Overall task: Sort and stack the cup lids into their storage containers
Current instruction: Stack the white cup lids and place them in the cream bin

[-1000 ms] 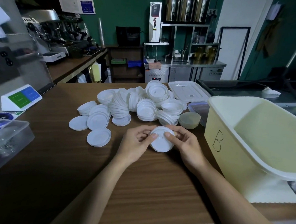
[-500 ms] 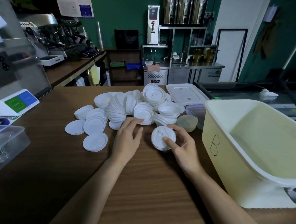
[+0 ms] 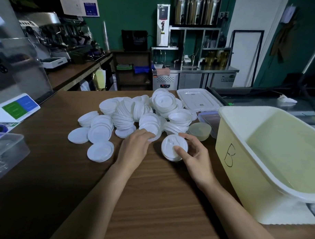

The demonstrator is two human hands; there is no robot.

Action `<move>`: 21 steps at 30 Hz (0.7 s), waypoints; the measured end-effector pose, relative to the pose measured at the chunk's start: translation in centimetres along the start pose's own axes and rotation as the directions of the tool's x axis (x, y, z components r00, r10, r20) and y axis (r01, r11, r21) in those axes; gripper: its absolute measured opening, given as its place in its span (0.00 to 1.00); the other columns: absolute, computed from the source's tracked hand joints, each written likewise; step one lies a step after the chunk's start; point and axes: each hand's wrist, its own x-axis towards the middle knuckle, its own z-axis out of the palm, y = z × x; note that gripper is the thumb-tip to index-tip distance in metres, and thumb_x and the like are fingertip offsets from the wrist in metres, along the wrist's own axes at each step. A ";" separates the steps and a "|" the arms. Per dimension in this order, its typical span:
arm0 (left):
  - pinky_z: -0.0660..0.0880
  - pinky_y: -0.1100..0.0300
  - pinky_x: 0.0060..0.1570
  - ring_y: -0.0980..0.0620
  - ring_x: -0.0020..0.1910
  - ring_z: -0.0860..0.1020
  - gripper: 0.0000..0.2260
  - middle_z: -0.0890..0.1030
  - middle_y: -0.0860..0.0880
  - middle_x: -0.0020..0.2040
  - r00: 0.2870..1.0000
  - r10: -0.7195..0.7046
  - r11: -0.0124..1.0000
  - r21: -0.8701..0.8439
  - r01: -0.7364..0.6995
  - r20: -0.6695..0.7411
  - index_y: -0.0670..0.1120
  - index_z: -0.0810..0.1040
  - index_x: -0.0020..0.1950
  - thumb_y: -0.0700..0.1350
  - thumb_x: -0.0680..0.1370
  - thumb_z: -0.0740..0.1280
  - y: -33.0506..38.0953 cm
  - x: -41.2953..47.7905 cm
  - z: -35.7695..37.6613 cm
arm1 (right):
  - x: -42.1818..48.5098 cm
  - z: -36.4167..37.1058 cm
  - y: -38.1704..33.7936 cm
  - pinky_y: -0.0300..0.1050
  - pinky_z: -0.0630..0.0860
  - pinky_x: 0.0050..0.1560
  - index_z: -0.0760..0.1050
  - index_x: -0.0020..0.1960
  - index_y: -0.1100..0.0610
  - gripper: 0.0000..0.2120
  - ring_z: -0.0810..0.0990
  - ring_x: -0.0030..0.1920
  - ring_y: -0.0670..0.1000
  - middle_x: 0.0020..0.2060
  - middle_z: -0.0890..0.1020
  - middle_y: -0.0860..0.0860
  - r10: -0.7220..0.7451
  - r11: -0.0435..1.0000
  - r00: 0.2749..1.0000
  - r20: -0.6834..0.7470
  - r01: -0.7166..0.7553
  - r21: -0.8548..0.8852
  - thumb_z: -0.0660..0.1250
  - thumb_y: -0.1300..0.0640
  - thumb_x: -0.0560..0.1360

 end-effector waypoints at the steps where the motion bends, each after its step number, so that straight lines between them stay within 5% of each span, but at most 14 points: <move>1: 0.80 0.51 0.43 0.49 0.48 0.81 0.12 0.83 0.52 0.48 1.000 -0.023 1.000 -0.010 0.023 0.008 0.45 0.85 0.57 0.33 0.76 0.73 0.1 -0.4 -0.5 | 0.0 0.0 -0.1 0.40 0.78 0.62 0.81 0.63 0.55 0.17 0.84 0.60 0.51 0.58 0.86 0.52 0.003 1.000 1.000 0.002 -0.003 0.000 0.75 0.68 0.77; 8: 0.69 0.73 0.40 0.63 0.40 0.78 0.08 0.77 0.59 0.37 0.981 -0.196 0.965 -0.174 0.194 0.005 0.46 0.85 0.44 0.47 0.71 0.81 1.0 -2.7 -3.2 | -0.5 0.0 -0.7 0.37 0.78 0.53 0.81 0.61 0.55 0.18 0.84 0.54 0.50 0.55 0.86 0.56 0.019 1.000 1.000 0.009 -0.019 -0.002 0.74 0.70 0.76; 14: 0.78 0.67 0.53 0.56 0.47 0.83 0.05 0.84 0.55 0.44 0.953 -0.302 0.870 -0.412 0.272 -0.009 0.44 0.86 0.49 0.40 0.75 0.78 2.0 -2.7 -3.8 | -0.3 0.0 -0.3 0.43 0.80 0.55 0.80 0.63 0.54 0.18 0.84 0.57 0.59 0.56 0.86 0.59 0.016 0.999 1.000 -0.012 -0.016 0.035 0.74 0.70 0.76; 21: 0.75 0.75 0.49 0.63 0.45 0.83 0.10 0.86 0.58 0.42 0.918 -0.396 0.740 -0.585 0.333 0.021 0.52 0.83 0.47 0.38 0.75 0.78 3.0 -2.6 -4.5 | -0.1 0.0 -0.4 0.42 0.80 0.61 0.80 0.64 0.56 0.19 0.84 0.61 0.53 0.60 0.86 0.55 -0.010 0.999 1.000 -0.007 0.010 0.054 0.73 0.71 0.77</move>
